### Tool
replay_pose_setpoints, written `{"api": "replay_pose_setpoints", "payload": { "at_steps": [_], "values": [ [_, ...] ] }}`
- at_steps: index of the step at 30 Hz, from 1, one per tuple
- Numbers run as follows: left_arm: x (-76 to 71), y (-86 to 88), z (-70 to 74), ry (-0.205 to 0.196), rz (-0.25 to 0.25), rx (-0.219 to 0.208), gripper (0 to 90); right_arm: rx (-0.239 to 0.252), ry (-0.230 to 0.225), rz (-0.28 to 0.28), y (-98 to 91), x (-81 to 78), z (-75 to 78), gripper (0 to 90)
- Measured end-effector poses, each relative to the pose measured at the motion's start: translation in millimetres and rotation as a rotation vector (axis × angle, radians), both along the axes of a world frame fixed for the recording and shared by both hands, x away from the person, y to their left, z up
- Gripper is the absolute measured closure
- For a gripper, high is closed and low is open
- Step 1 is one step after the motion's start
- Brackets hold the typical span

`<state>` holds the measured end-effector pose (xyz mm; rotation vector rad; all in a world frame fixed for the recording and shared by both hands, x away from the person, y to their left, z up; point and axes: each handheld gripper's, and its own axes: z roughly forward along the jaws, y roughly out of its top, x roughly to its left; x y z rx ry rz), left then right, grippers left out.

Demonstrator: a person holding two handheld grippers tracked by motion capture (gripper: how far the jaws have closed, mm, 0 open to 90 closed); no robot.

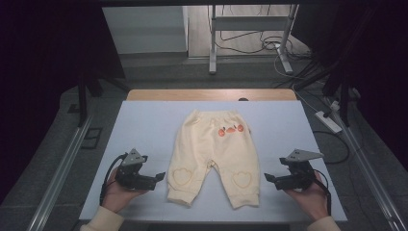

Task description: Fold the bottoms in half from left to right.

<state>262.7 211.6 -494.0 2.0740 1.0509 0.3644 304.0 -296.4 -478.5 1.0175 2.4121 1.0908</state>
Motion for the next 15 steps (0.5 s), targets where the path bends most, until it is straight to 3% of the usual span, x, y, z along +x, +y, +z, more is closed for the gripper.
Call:
{"api": "replay_pose_setpoints", "payload": {
  "at_steps": [15],
  "values": [
    [0.7, 2.5, -0.7, 0.005, 0.003, -0.001, 7.6, -0.01, -0.002, 0.0, -0.2, 0.2, -2.4, 13.5]
  ]
}}
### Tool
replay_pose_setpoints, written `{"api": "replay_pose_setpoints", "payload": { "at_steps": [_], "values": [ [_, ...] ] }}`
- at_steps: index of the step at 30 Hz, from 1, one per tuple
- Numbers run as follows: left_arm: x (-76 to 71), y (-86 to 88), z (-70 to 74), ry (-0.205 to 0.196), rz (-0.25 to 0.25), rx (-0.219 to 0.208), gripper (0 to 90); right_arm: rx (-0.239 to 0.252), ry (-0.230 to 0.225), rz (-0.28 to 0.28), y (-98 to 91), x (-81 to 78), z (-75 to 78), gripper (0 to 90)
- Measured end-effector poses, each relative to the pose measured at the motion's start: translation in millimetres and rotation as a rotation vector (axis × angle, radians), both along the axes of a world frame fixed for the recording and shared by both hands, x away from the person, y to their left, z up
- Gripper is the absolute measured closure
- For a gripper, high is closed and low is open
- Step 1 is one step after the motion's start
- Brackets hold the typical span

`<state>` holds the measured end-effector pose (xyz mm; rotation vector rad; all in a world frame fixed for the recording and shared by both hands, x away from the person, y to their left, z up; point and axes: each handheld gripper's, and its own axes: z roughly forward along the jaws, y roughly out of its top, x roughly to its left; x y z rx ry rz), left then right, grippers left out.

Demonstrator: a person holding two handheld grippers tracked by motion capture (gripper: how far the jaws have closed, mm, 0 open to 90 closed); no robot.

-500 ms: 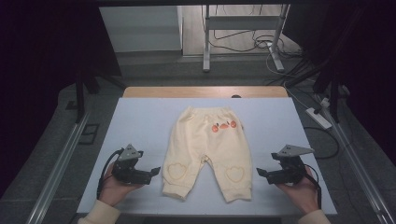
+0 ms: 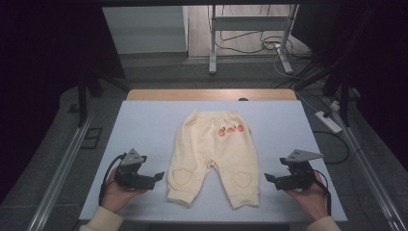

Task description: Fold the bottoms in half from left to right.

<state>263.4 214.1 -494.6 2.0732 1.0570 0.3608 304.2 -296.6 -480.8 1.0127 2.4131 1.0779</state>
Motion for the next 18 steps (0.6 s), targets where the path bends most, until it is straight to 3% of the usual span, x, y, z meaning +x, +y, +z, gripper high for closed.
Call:
{"api": "replay_pose_setpoints", "payload": {
  "at_steps": [18],
  "values": [
    [2.7, 1.1, -0.8, 0.003, -0.01, 0.0, 8.5, 0.002, -0.011, 0.007, 4.4, 0.5, 1.2, 13.5]
  ]
}}
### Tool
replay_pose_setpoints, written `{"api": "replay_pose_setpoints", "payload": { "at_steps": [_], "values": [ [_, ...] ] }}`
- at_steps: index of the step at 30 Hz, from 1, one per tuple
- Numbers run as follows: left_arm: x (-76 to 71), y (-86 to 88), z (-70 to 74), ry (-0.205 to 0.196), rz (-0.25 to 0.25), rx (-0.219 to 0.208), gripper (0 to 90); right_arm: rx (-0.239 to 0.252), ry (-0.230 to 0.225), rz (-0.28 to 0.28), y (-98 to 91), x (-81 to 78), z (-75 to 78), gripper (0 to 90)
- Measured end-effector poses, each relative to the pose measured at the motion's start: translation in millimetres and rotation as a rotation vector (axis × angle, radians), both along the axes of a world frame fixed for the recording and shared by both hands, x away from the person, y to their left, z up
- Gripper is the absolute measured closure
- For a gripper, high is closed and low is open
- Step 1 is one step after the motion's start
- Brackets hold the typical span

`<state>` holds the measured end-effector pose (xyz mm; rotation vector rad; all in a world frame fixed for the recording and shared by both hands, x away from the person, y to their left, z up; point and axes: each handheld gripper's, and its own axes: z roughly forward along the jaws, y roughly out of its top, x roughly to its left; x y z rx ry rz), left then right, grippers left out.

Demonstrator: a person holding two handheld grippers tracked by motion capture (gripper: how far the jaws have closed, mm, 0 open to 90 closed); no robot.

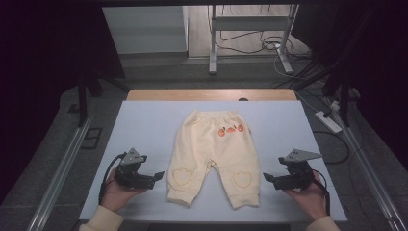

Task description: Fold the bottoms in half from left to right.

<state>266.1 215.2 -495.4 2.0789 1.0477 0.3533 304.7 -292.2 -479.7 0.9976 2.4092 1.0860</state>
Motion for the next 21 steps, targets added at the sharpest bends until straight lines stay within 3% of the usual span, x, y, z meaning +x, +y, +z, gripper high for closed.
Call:
{"api": "replay_pose_setpoints", "payload": {
  "at_steps": [21],
  "values": [
    [0.6, -0.6, 0.5, -0.006, -0.003, -0.002, 9.1, 0.023, -0.017, 0.022, 13.6, 5.3, 9.8, 13.6]
  ]
}}
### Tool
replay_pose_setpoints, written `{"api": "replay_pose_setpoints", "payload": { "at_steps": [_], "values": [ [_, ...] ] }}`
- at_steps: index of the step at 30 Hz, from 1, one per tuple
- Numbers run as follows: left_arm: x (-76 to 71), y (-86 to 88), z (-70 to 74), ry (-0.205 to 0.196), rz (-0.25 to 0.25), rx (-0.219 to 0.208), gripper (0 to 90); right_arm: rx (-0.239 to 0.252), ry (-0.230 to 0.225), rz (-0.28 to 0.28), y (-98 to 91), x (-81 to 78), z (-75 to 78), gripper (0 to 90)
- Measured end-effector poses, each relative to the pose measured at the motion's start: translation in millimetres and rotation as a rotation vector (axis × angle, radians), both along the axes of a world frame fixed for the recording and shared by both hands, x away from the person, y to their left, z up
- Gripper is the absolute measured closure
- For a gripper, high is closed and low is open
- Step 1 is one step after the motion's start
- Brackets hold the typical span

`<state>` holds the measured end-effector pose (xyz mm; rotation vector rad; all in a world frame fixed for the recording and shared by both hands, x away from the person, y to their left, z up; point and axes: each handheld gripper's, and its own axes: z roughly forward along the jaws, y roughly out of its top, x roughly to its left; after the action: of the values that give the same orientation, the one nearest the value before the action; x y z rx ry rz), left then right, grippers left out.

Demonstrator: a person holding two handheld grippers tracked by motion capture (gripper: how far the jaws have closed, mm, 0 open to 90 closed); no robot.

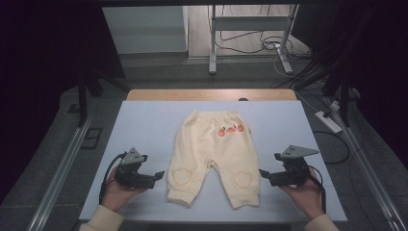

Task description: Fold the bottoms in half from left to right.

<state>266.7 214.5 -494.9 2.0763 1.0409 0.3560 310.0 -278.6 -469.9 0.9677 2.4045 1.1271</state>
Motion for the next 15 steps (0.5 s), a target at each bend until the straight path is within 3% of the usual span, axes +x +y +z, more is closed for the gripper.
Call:
{"api": "replay_pose_setpoints", "payload": {
  "at_steps": [15],
  "values": [
    [1.0, 0.0, -0.7, 0.001, 0.0, 0.001, 9.4, -0.003, -0.002, 0.061, 29.5, 1.9, 5.4, 13.9]
  ]
}}
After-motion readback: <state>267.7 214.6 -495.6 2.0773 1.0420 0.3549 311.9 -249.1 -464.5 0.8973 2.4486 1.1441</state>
